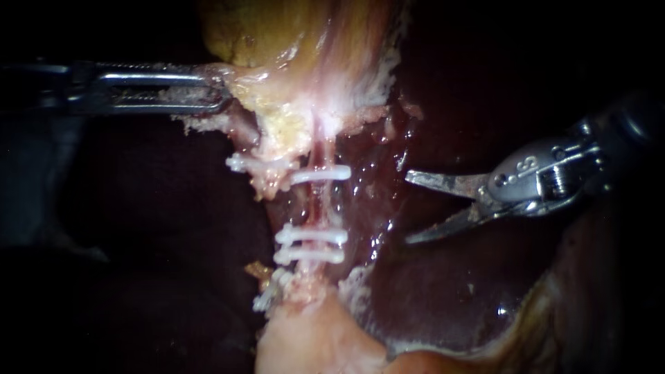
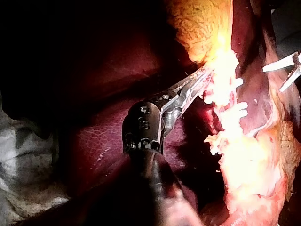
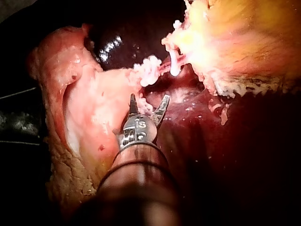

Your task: Go to the cutting position right tube

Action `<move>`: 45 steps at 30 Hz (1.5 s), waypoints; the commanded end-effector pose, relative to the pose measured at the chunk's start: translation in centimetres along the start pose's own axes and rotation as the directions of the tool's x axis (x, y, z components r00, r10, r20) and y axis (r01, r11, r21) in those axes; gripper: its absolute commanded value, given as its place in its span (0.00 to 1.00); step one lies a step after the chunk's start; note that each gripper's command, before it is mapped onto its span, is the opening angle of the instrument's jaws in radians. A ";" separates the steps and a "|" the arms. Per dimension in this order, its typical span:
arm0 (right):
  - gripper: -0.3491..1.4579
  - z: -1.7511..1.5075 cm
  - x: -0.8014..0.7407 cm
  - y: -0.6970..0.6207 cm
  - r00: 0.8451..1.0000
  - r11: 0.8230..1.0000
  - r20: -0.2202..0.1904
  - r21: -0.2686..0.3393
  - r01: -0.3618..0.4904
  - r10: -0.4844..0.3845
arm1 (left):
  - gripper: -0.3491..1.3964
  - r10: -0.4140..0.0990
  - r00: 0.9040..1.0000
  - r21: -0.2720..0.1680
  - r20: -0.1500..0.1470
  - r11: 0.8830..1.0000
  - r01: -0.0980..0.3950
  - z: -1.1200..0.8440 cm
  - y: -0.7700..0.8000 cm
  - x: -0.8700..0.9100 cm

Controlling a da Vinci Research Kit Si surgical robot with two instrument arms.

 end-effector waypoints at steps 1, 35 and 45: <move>0.98 0.00 0.00 0.00 1.000 1.000 0.000 0.000 0.000 0.000 | 0.00 -0.002 1.000 -0.003 0.001 1.000 0.002 -0.05 0.01 0.04; 0.95 1.07 0.23 0.02 0.957 0.940 -0.181 0.298 -0.168 0.228 | 0.00 -0.022 0.999 -0.010 -0.034 1.000 0.022 -0.60 0.19 0.48; 0.93 1.34 0.46 0.01 0.935 0.906 -0.223 0.384 -0.177 0.277 | 0.00 -0.022 0.999 -0.009 -0.034 1.000 0.021 -0.59 0.19 0.47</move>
